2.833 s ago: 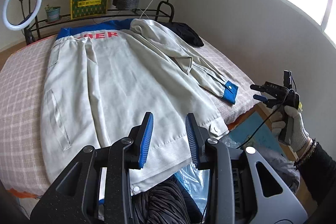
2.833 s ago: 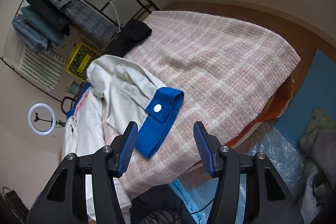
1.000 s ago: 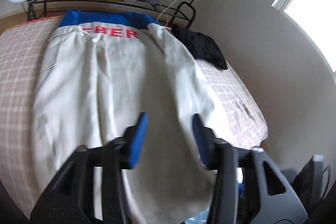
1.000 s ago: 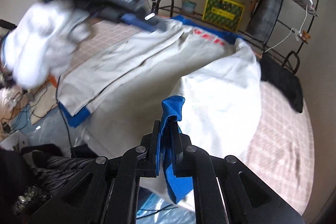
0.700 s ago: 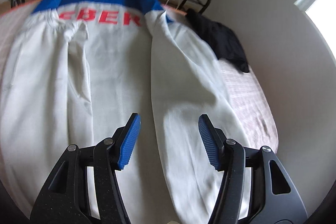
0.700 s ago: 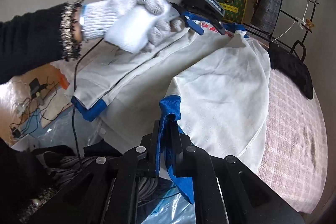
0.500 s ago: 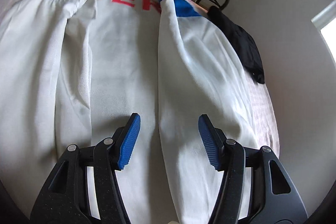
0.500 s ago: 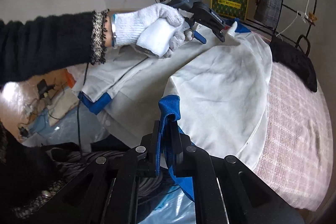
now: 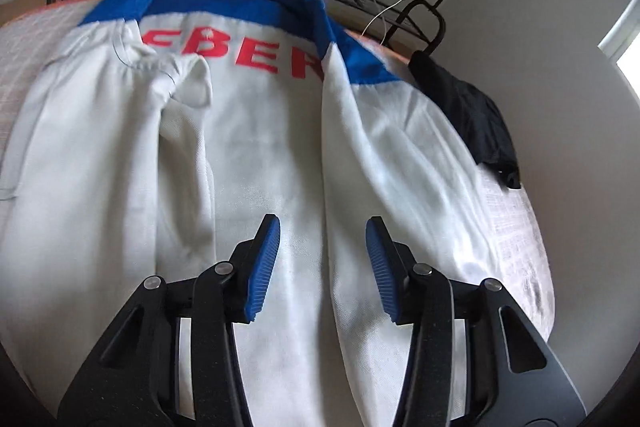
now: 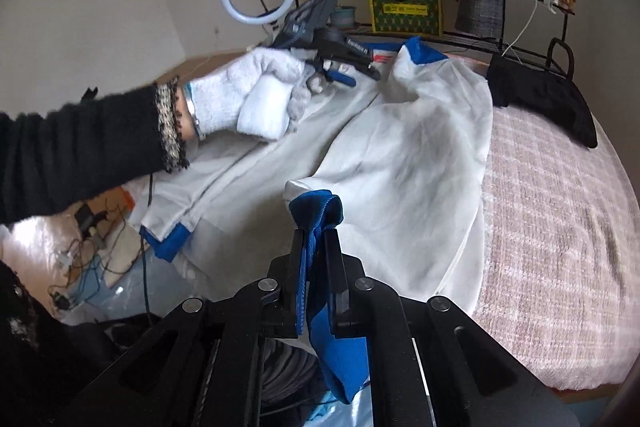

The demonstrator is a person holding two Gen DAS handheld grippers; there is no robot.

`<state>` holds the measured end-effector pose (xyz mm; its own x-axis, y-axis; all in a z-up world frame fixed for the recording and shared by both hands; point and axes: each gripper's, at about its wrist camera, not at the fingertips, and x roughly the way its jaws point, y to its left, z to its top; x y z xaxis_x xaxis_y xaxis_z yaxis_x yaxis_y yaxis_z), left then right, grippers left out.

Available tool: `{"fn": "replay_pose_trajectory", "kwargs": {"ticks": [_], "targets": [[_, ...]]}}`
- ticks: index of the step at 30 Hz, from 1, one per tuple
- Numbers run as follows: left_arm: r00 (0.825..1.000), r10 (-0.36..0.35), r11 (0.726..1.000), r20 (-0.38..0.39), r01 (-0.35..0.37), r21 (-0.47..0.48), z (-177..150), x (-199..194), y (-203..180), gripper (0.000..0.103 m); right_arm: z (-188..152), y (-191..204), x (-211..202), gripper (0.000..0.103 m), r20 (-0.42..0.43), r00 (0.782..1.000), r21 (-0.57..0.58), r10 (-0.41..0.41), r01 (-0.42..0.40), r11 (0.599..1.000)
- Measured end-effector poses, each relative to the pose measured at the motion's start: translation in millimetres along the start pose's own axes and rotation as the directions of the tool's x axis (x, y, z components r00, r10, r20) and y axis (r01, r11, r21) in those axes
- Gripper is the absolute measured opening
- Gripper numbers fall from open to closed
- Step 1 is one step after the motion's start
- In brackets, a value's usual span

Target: Fold large clothes

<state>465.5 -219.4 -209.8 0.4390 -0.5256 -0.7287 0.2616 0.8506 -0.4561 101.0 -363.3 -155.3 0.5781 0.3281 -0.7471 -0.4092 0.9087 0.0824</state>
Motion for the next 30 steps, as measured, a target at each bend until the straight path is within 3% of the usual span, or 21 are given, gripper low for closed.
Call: {"fn": "replay_pose_trajectory", "kwargs": {"ticks": [3, 5, 8, 9, 15, 23, 30], "targets": [[0.999, -0.041, 0.998, 0.017, 0.04, 0.043, -10, -28, -9, 0.046, -12, 7, 5, 0.014, -0.083, 0.995, -0.001, 0.051, -0.051, 0.999], [0.998, -0.057, 0.994, 0.016, 0.055, 0.093, -22, -46, -19, 0.046, -21, 3, -10, 0.02, -0.049, 0.994, 0.03, 0.096, -0.094, 0.995], [0.997, -0.075, 0.986, 0.001, 0.074, 0.152, -47, -67, -30, 0.046, -31, -24, -44, 0.038, 0.059, 0.983, 0.139, 0.176, -0.183, 0.973], [0.996, -0.088, 0.982, -0.013, 0.089, 0.164, -58, -72, -33, 0.046, -32, -37, -52, 0.045, 0.087, 0.982, 0.177, 0.166, -0.18, 0.968], [0.991, -0.107, 0.961, -0.083, 0.124, 0.245, -128, -91, -53, 0.046, -17, -133, -71, 0.046, 0.174, 0.982, 0.387, 0.074, -0.138, 0.912], [0.979, -0.146, 0.94, -0.144, 0.182, 0.287, -181, -87, -78, 0.046, 19, -234, 15, 0.046, 0.199, 0.967, 0.626, 0.162, -0.252, 0.738], [0.963, -0.175, 0.922, -0.205, 0.234, 0.31, -205, -69, -89, 0.046, 49, -273, 102, 0.048, 0.177, 0.958, 0.707, 0.226, -0.284, 0.647]]}}
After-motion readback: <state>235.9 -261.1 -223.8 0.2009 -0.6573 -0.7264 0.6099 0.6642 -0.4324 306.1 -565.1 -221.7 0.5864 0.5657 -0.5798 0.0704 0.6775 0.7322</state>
